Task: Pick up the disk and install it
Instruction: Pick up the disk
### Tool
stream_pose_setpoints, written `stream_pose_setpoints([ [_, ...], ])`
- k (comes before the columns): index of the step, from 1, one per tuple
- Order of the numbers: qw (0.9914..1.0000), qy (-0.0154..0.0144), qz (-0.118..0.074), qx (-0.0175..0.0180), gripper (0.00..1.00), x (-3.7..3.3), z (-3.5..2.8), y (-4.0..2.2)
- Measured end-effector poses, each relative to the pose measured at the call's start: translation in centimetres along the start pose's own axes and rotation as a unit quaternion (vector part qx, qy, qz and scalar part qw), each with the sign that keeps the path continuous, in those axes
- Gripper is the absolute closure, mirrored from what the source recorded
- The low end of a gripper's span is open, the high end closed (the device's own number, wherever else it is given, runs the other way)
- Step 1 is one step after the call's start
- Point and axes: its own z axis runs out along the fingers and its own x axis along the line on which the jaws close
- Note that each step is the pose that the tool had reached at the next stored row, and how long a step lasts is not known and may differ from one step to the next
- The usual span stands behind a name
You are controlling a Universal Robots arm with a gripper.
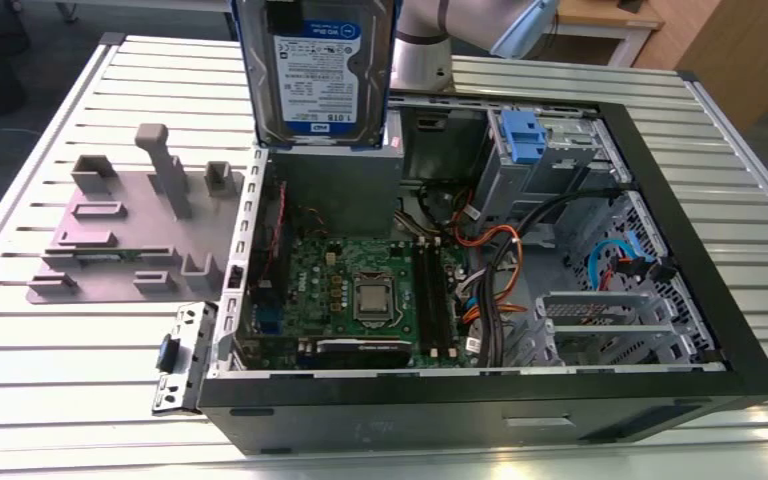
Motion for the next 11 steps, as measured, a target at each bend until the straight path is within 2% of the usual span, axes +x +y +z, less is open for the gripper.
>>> stream_pose_setpoints([
  [11,1.00000,0.0006,0.000,0.0000,0.64,0.26,0.00,0.00],
])
